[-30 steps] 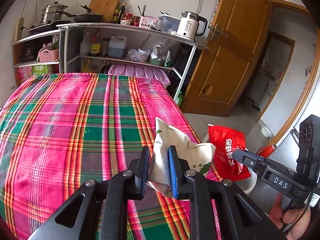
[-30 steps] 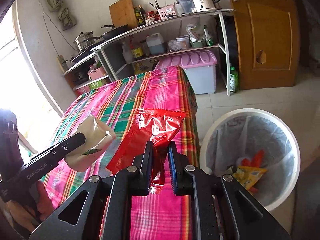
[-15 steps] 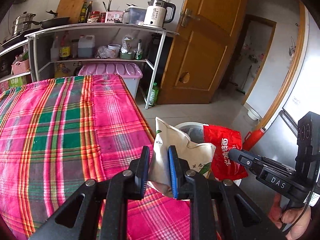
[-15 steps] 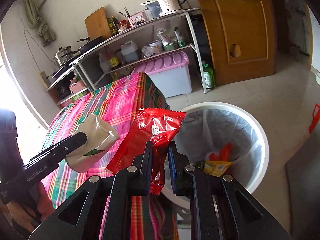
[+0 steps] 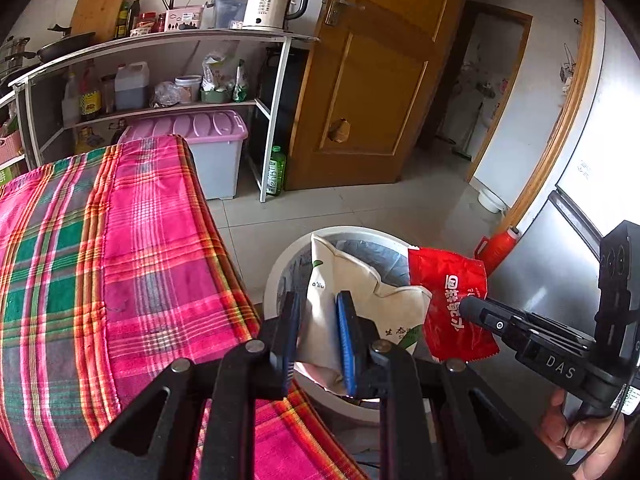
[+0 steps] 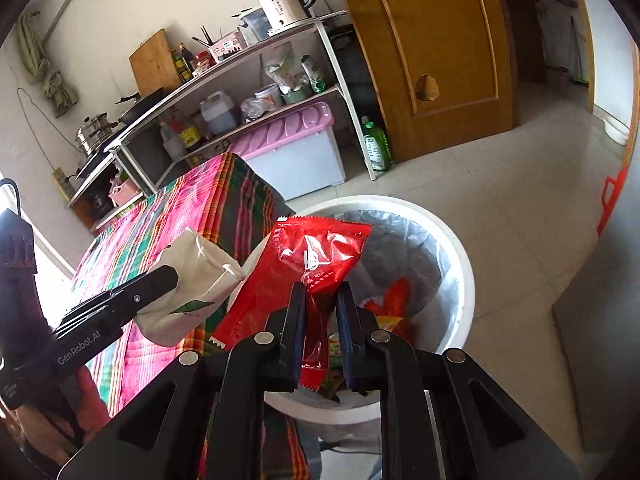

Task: Collect trash
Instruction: 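Carry the white cloth bag and red wrapper over the bin, then lower both grippers into the bin and open them to drop the items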

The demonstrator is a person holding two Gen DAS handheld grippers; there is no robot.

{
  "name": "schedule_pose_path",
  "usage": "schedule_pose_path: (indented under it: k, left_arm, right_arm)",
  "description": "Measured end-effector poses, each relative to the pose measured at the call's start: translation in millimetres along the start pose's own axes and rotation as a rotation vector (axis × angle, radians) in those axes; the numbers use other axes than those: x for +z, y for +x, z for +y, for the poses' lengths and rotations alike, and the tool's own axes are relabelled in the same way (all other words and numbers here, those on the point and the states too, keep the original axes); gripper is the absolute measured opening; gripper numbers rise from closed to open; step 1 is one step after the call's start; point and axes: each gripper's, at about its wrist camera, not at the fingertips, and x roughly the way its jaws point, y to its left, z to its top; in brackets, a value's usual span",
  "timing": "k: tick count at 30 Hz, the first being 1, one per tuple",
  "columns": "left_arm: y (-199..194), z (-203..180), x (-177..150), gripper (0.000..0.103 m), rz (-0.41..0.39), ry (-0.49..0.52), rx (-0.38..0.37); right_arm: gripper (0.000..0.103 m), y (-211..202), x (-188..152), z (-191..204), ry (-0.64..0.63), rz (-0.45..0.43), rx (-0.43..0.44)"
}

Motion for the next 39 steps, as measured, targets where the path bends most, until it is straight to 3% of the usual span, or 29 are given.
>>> schedule_pose_path:
  k: [26,39]
  left_arm:
    - [62.9,-24.3,1.4,0.020,0.149,-0.019,-0.002]
    - [51.9,-19.3,1.2,0.024,0.128,-0.039,-0.019]
  right_arm:
    - [0.016,37.3,-1.3,-34.7,0.049,0.100,-0.062]
    - [0.024,26.4,-0.9,-30.3,0.042,0.071,-0.066]
